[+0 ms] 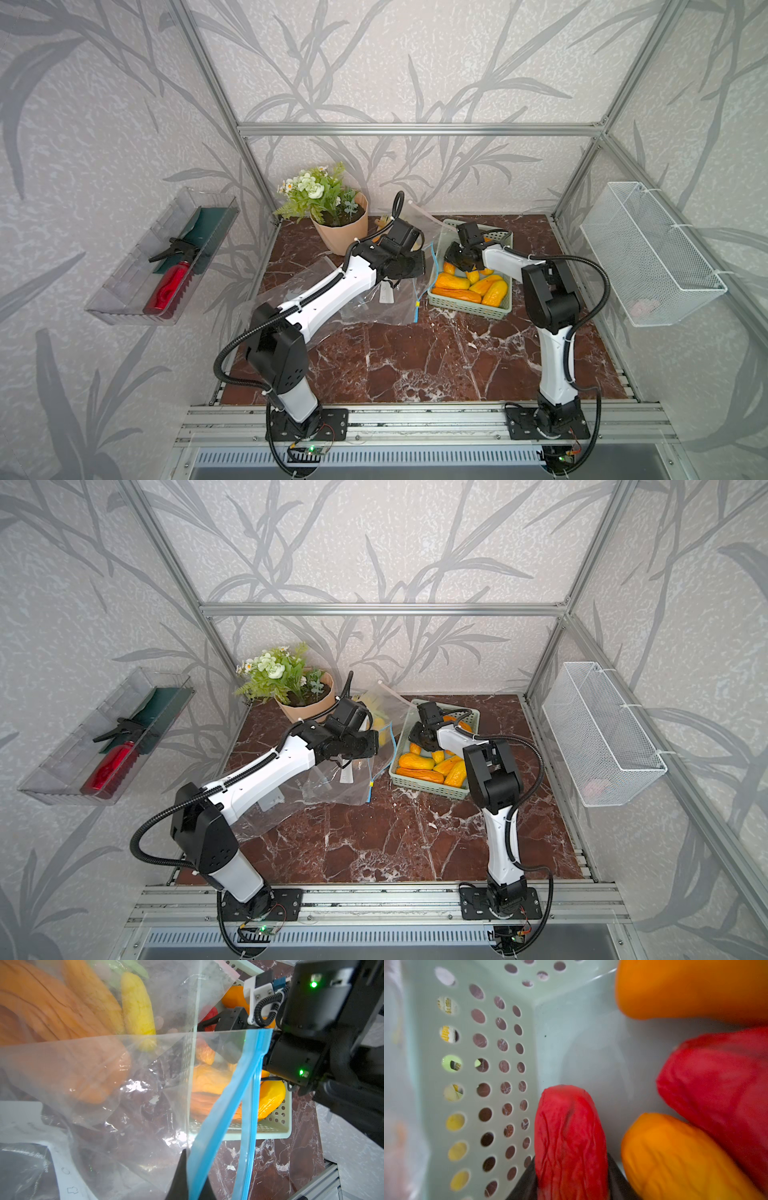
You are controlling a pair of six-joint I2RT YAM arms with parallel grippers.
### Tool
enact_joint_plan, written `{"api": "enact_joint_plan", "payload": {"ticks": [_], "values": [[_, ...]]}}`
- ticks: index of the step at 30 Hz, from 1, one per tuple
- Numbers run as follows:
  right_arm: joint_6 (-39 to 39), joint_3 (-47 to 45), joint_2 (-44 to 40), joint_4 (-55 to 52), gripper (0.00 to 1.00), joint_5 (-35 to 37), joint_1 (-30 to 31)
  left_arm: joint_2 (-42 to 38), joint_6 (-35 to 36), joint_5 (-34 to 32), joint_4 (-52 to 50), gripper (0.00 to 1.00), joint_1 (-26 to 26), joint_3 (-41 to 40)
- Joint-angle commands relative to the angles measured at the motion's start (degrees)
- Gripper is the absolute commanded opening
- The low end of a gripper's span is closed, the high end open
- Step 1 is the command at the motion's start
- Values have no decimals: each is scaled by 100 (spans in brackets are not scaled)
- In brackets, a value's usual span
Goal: Place the mango in a zip-top bag and seal the zipper
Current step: Pick up the mango from the basket.
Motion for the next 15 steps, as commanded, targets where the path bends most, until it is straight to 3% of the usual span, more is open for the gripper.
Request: {"api": "enact_joint_plan", "payload": {"ticks": [1, 8, 12, 15], "values": [[-176, -696, -1351, 595, 21, 225, 2, 176, 0, 12, -223, 0, 27, 373], [-541, -2088, -3395, 2071, 21, 230, 427, 547, -273, 190, -449, 0, 139, 904], [-583, -2431, -3845, 3046, 21, -33, 758, 748, -397, 336, -631, 0, 233, 1326], [-351, -2527, -3724, 3628, 22, -293, 974, 906, -534, 494, -795, 0, 301, 1683]]}}
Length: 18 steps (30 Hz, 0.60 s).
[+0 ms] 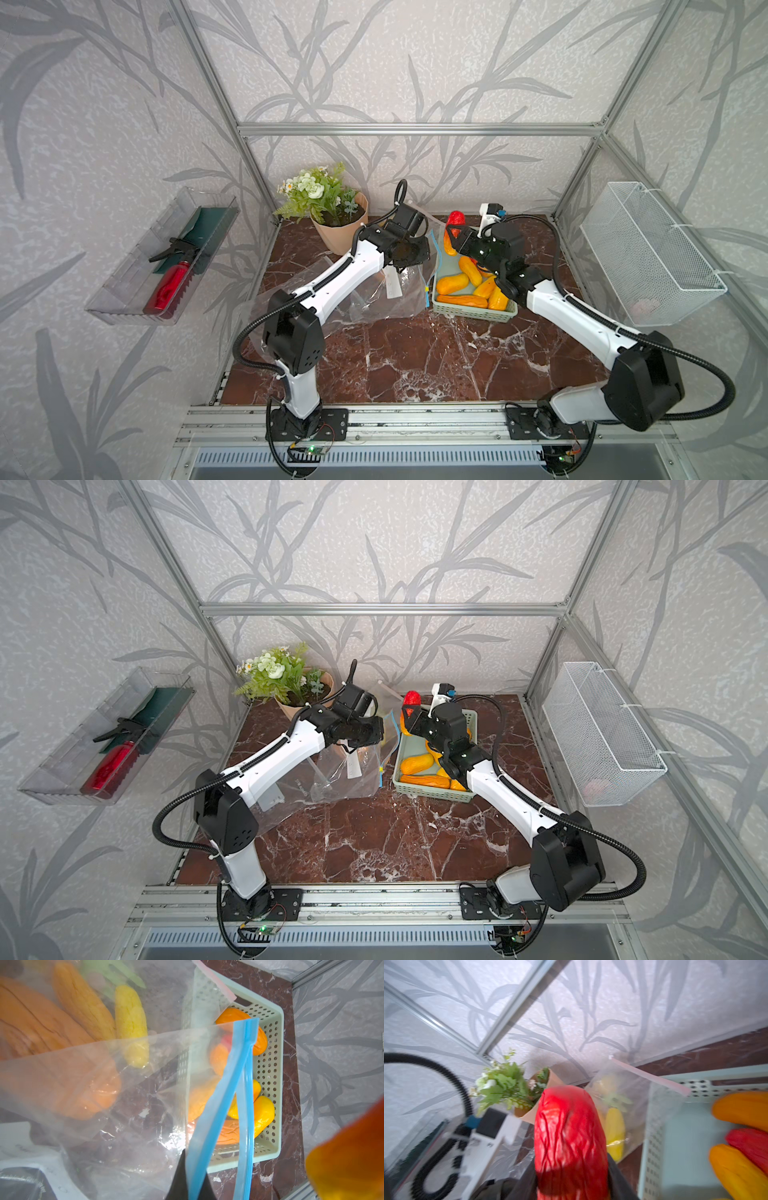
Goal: Place the mango in a zip-top bag and seal the zipper
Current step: Pick up the mango from the basket, then place the mango in the zipper food storage bag.
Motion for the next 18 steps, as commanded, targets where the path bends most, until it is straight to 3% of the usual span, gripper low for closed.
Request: {"api": "enact_joint_plan", "payload": {"ticks": [1, 9, 13, 18], "values": [[68, -169, 240, 984, 22, -297, 198, 121, -208, 213, -332, 0, 84, 504], [119, -143, 648, 1204, 24, -302, 374, 213, -553, 369, -548, 0, 222, 1015], [-61, -45, 601, 751, 26, -179, 458, 179, -742, 456, -500, 0, 312, 1021], [-365, 183, 429, -478, 44, 206, 555, 35, -882, 323, -362, 0, 371, 984]]}}
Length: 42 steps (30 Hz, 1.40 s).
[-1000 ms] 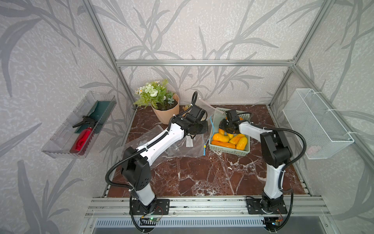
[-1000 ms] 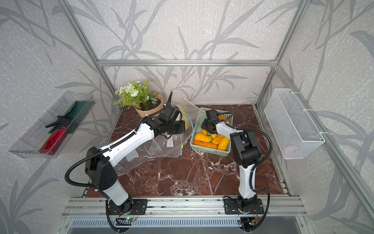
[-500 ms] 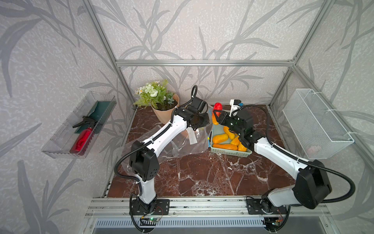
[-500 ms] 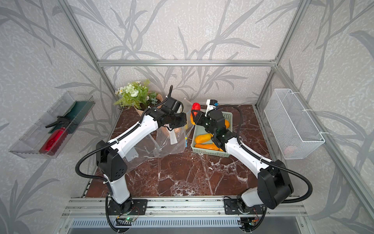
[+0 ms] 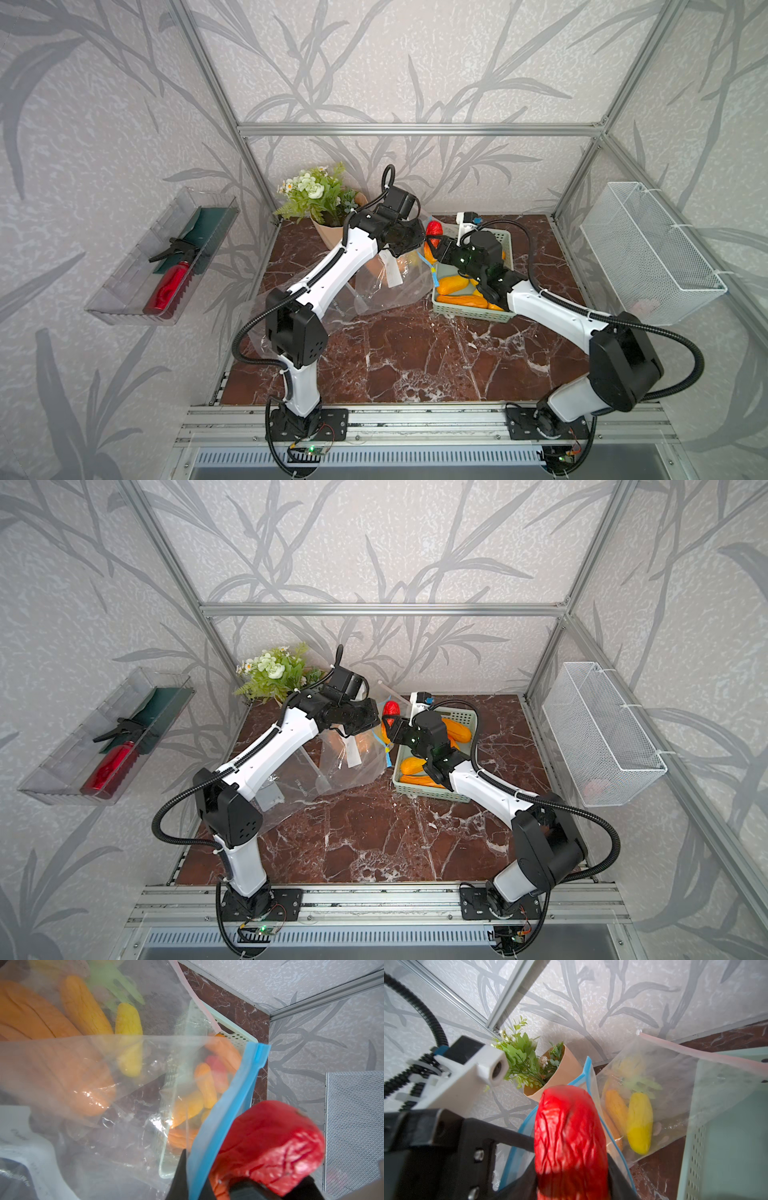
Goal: Place the mango in a zip-top bag and seal the zipper
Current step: Place the mango in the zipper food storage bag, then pick up the mango from the basket.
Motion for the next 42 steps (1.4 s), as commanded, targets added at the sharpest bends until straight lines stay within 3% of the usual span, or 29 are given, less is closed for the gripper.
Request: {"api": "enact_joint_plan", "payload": {"ticks": [1, 5, 12, 17, 22, 31, 36, 39, 42], "values": [[-336, 279, -261, -959, 48, 367, 73, -170, -191, -113, 49, 0, 47, 123], [-397, 529, -459, -1592, 60, 773, 71, -165, -143, -177, 7, 0, 52, 134], [-607, 1544, -411, -3110, 68, 1410, -47, -125, -81, -149, 41, 0, 51, 46], [998, 1536, 105, -4475, 63, 1000, -674, -59, -35, -134, -43, 0, 49, 151], [2303, 1554, 817, -4988, 63, 808, -784, -63, 35, -129, -76, 0, 47, 53], [3521, 2062, 2222, -5420, 69, 611, -931, -116, 79, -119, -85, 0, 45, -58], [3716, 2050, 2640, -5081, 69, 610, -1033, -172, 99, -128, -83, 0, 37, -110], [3690, 2107, 2861, -5064, 61, 625, -1056, -195, 103, -143, -76, 0, 30, -160], [3768, 1884, 2799, -4837, 40, 613, -1070, -204, 108, -141, -75, 0, 37, -166]]}}
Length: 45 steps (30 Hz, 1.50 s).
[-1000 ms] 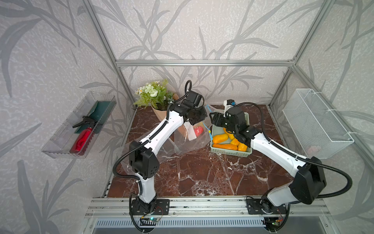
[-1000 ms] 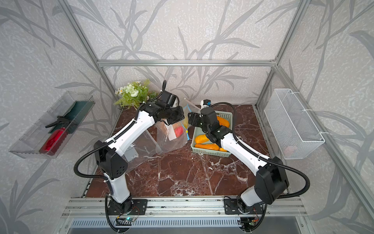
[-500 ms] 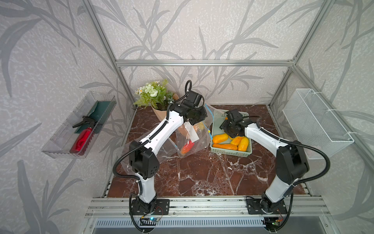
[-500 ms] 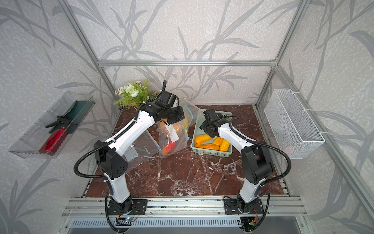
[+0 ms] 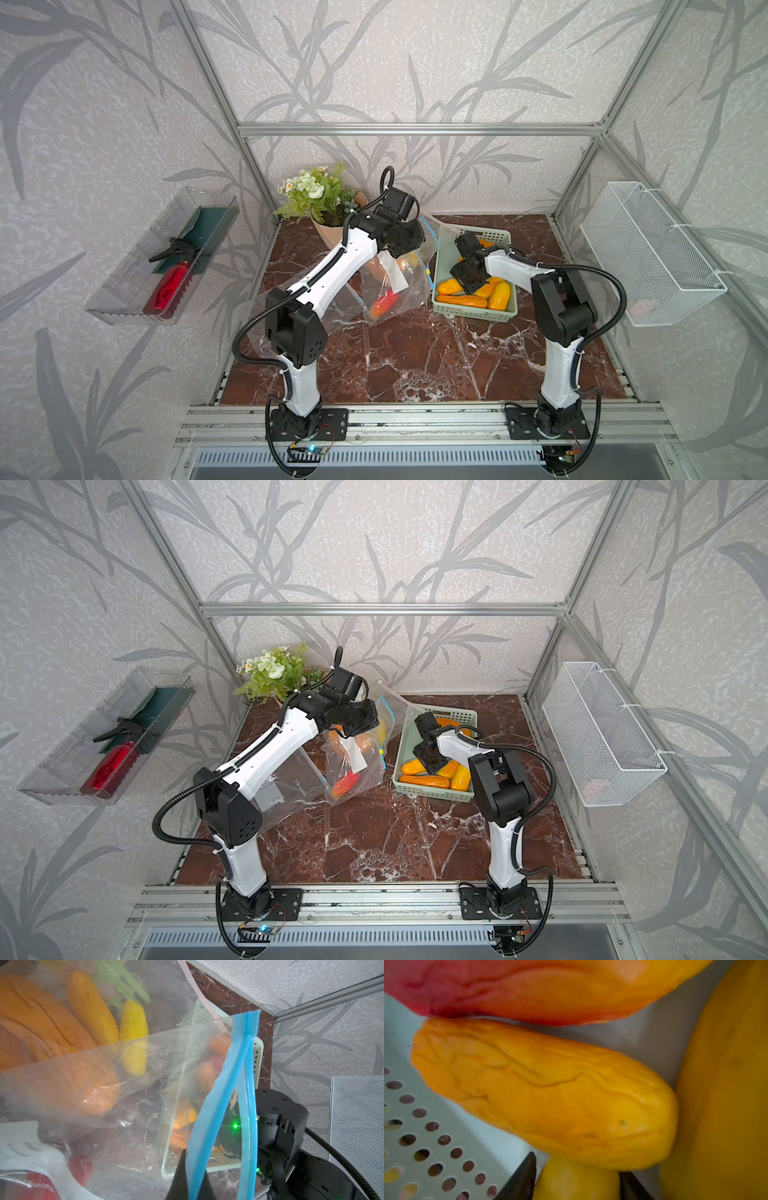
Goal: Place the mango in a zip-top bag and seal the zipper
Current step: Pick up the mango from the basket, then place the mango in the zipper food storage bag.
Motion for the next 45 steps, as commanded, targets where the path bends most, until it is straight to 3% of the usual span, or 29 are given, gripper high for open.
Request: {"api": "enact_joint_plan", "payload": {"ticks": [1, 5, 11, 16, 27, 32, 35, 40, 45], "values": [[164, -214, -69, 173, 34, 91, -11, -205, 60, -100, -75, 0, 10, -47], [-357, -388, -811, 622, 25, 415, 6, -173, 75, -102, -109, 0, 11, -1], [-1713, -663, -2469, 1574, 24, 976, 118, -87, 112, -133, -251, 0, 10, 161], [-2769, -755, -3100, 2578, 23, 832, 379, -33, 86, -172, -328, 0, 13, 231], [-3406, -320, -2626, 3557, 23, 325, 1094, 85, 75, -132, -433, 0, 15, 478], [-3768, -37, -2477, 3453, 23, 401, 1135, 114, 95, -130, -474, 0, 18, 520], [-4385, 50, -2372, 3309, 23, 378, 1226, 113, 69, -133, -482, 0, 14, 583], [-5400, -234, -2304, 3174, 23, 690, 1550, 194, 7, -150, -657, 0, 26, 967], [-5515, -556, -2529, 3074, 28, 862, 1554, 254, -58, -143, -741, 0, 25, 1213]]}}
